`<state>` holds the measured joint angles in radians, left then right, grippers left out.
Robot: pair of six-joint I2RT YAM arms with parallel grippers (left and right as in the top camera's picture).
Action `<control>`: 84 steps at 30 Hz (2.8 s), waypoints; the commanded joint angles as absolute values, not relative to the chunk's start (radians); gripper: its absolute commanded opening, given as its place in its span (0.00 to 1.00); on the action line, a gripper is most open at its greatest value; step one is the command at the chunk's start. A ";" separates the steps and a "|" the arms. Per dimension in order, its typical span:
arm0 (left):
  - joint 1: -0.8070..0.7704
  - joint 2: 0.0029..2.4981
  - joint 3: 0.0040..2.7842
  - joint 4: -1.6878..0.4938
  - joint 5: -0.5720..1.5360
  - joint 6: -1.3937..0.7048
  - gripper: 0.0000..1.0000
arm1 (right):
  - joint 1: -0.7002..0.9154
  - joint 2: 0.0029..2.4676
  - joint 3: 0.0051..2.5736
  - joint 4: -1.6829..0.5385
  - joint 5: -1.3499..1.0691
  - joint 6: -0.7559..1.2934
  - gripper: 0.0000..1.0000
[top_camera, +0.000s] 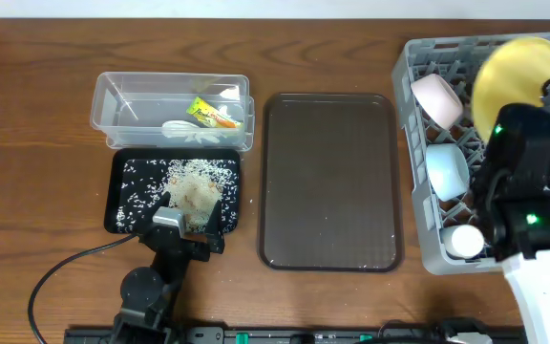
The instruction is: Sort waste into correct bins and load items into the dishwasher rack
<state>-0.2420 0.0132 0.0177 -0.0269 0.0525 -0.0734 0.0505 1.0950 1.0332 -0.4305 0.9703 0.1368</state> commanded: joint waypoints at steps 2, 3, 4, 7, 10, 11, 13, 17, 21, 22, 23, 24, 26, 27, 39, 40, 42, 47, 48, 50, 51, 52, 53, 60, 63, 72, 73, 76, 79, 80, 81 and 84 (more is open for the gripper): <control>-0.235 0.011 0.004 -0.066 0.043 -0.064 0.99 | -0.039 1.187 1.036 -0.422 1.005 0.117 0.01; -0.235 0.011 0.004 -0.066 0.043 -0.064 0.99 | -0.051 1.213 1.036 -0.418 0.993 0.116 0.01; -0.235 0.011 0.004 -0.066 0.043 -0.064 0.99 | -0.060 1.238 1.036 -0.413 0.976 0.109 0.01; -0.235 0.011 0.004 -0.066 0.043 -0.064 1.00 | -0.069 1.311 1.036 -0.377 0.937 0.057 0.01; -0.235 0.011 0.004 -0.066 0.044 -0.064 0.99 | -0.069 1.379 1.036 -0.295 0.924 -0.043 0.01; -0.235 0.011 0.004 -0.066 0.043 -0.064 0.99 | -0.069 1.406 1.036 -0.257 0.924 -0.089 0.01; -0.235 0.011 0.004 -0.066 0.043 -0.064 0.99 | -0.069 1.443 1.036 -0.202 0.924 -0.167 0.01; -0.235 0.011 0.004 -0.066 0.043 -0.064 0.99 | -0.069 1.488 1.036 -0.145 0.936 -0.252 0.01; -0.235 0.011 0.004 -0.066 0.043 -0.064 0.99 | -0.068 1.493 1.036 -0.160 0.908 -0.251 0.02; -0.235 0.011 0.004 -0.066 0.043 -0.064 0.99 | -0.067 1.493 1.036 -0.167 0.908 -0.251 0.19; -0.235 0.011 0.004 -0.066 0.043 -0.064 0.99 | -0.066 1.493 1.036 -0.173 0.910 -0.251 0.42; -0.235 0.011 0.004 -0.066 0.043 -0.064 0.99 | -0.063 1.492 1.036 -0.178 0.914 -0.251 0.58; -0.235 0.011 0.004 -0.066 0.043 -0.064 0.99 | -0.047 1.478 1.036 -0.199 0.920 -0.235 0.69; -0.235 0.011 0.004 -0.066 0.043 -0.064 0.99 | -0.034 1.462 1.036 -0.212 0.918 -0.200 0.73; -0.235 0.011 0.004 -0.066 0.043 -0.064 0.99 | 0.197 1.049 1.036 -0.577 0.339 0.125 0.77; -0.235 0.011 0.004 -0.066 0.044 -0.064 1.00 | 0.215 1.009 1.036 -0.609 0.244 0.154 0.78; -0.235 0.011 0.004 -0.066 0.043 -0.064 0.99 | 0.242 0.941 1.036 -0.653 0.055 0.199 0.96; -0.235 0.011 0.004 -0.066 0.043 -0.064 0.99 | 0.259 0.833 1.036 -0.704 -0.353 0.222 0.99; -0.235 0.011 0.004 -0.066 0.043 -0.064 0.99 | 0.259 0.821 1.036 -0.704 -0.429 0.231 0.99; -0.235 0.011 0.004 -0.066 0.043 -0.064 0.99 | 0.259 0.802 1.036 -0.704 -0.540 0.231 0.99; -0.235 0.011 0.004 -0.066 0.043 -0.064 0.99 | 0.259 0.797 1.036 -0.704 -0.561 0.231 0.99; -0.235 0.011 0.004 -0.066 0.044 -0.064 0.99 | 0.259 0.794 1.036 -0.711 -0.566 0.231 0.99; -0.235 0.011 0.004 -0.066 0.043 -0.064 0.99 | 0.258 0.793 1.036 -0.736 -0.566 0.231 0.99; -0.235 0.011 0.004 -0.066 0.043 -0.064 0.99 | 0.255 0.790 1.036 -0.812 -0.534 0.079 0.99; -0.235 0.011 0.004 -0.066 0.043 -0.064 0.99 | 0.257 0.767 1.032 -0.809 -0.487 0.050 0.99; -0.235 0.011 0.004 -0.066 0.043 -0.064 0.99 | 0.256 0.503 0.789 -0.521 -0.325 0.002 0.99; -0.235 0.011 0.004 -0.066 0.043 -0.064 0.99 | 0.256 0.462 0.735 -0.485 -0.323 0.001 0.99; -0.235 0.011 0.004 -0.066 0.043 -0.064 0.99 | 0.256 0.353 0.598 -0.429 -0.320 0.002 0.99; -0.235 0.011 0.004 -0.066 0.043 -0.064 0.99 | 0.256 0.250 0.474 -0.410 -0.318 0.002 0.99; -0.235 0.011 0.004 -0.066 0.043 -0.064 0.99 | 0.256 0.220 0.440 -0.402 -0.317 0.002 0.99; -0.235 0.011 0.004 -0.066 0.043 -0.064 1.00 | 0.256 0.185 0.403 -0.394 -0.310 0.002 0.99; -0.235 0.011 0.004 -0.066 0.044 -0.064 0.99 | 0.256 0.095 0.313 -0.368 -0.274 0.002 0.99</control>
<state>-0.2420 0.0132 0.0193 -0.0292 0.0525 -0.0734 0.2508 0.1589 0.3634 -0.3847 -0.3149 0.0174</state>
